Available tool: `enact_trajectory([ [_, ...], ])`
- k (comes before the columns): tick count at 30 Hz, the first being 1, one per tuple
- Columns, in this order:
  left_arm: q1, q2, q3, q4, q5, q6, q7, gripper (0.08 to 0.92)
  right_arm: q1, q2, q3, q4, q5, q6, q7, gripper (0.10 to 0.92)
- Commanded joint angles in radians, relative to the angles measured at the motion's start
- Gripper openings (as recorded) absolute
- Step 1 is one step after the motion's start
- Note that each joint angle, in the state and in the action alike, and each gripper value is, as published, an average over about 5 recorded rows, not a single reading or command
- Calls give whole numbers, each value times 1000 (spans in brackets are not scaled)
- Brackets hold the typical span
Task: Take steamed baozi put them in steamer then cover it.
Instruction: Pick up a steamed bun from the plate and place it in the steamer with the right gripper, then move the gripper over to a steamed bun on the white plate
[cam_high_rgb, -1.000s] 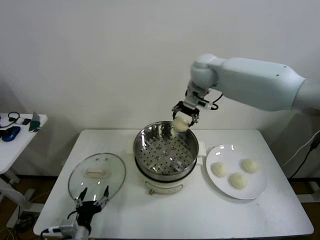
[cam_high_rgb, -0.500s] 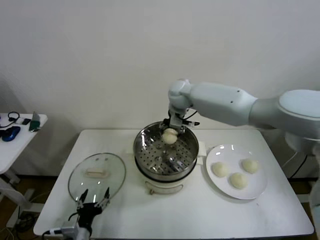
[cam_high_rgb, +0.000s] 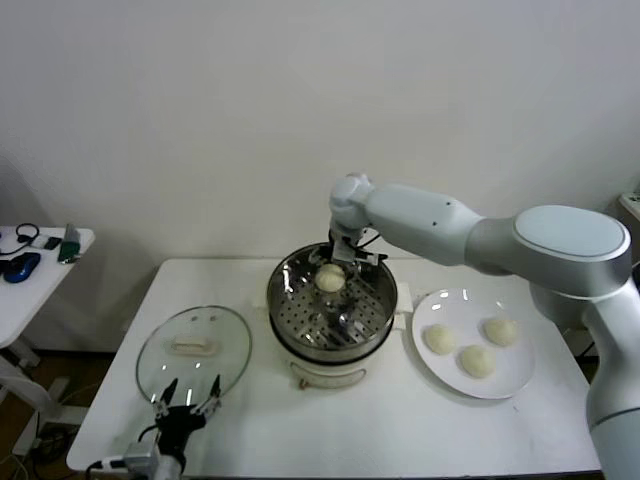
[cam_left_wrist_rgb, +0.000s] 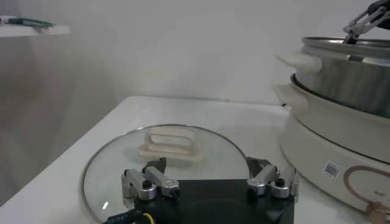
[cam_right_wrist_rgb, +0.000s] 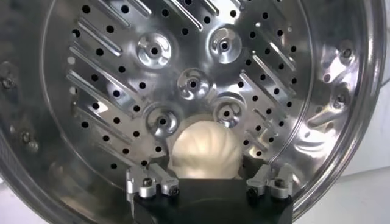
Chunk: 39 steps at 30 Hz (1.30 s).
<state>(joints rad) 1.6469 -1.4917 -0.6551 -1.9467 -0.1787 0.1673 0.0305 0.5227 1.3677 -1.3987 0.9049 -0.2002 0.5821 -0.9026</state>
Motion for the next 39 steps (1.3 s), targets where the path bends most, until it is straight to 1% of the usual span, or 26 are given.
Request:
enact_trajectory([
  [1, 2, -2, 1, -4, 4, 2, 1, 823, 235, -70, -126, 51, 368, -1, -86, 822],
  [3, 4, -4, 4, -9, 9, 2, 1, 823, 337, -115, -205, 65, 551, -49, -133, 822],
  [4, 6, -5, 5, -11, 10, 3, 2, 823, 381, -142, -243, 72, 648, -97, -157, 823],
  [6, 10, -7, 6, -15, 13, 3, 2, 823, 455, -218, -325, 98, 814, -234, -193, 823],
  [7, 13, -8, 7, -16, 14, 3, 2, 823, 486, -257, -364, 117, 873, -303, -198, 823],
  [9, 16, -9, 8, -17, 16, 3, 2, 823, 542, -343, -445, 179, 927, -442, -185, 823],
  [12, 17, -10, 8, -15, 16, 2, 2, 823, 604, -458, -576, 311, 967, -606, -151, 823],
  [14, 15, -10, 8, -14, 13, 2, 1, 823, 621, -527, -647, 407, 992, -689, -131, 823],
  [16, 12, -11, 7, -13, 9, 1, 1, 823, 606, -590, -684, 489, 997, -764, -101, 823],
  [18, 9, -11, 5, -11, 5, 0, 0, 823, 558, -634, -684, 537, 997, -818, -61, 823],
  [22, 2, -10, 1, -5, 1, -2, -1, 823, 390, -691, -580, 570, 985, -893, 22, 823],
  [24, 0, -9, 0, -2, 0, -4, -1, 823, 307, -693, -523, 552, 946, -907, 49, 823],
  [28, -2, -10, -2, 2, 1, -5, -2, 823, 149, -665, -422, 469, 824, -920, 76, 823],
  [31, 1, -14, -3, -2, 2, -5, -2, 823, 46, -631, -352, 405, 764, -924, 89, 823],
  [39, 10, -20, -3, 12, 5, -16, -5, 823, -131, -560, -220, 308, 683, -936, 111, 823],
])
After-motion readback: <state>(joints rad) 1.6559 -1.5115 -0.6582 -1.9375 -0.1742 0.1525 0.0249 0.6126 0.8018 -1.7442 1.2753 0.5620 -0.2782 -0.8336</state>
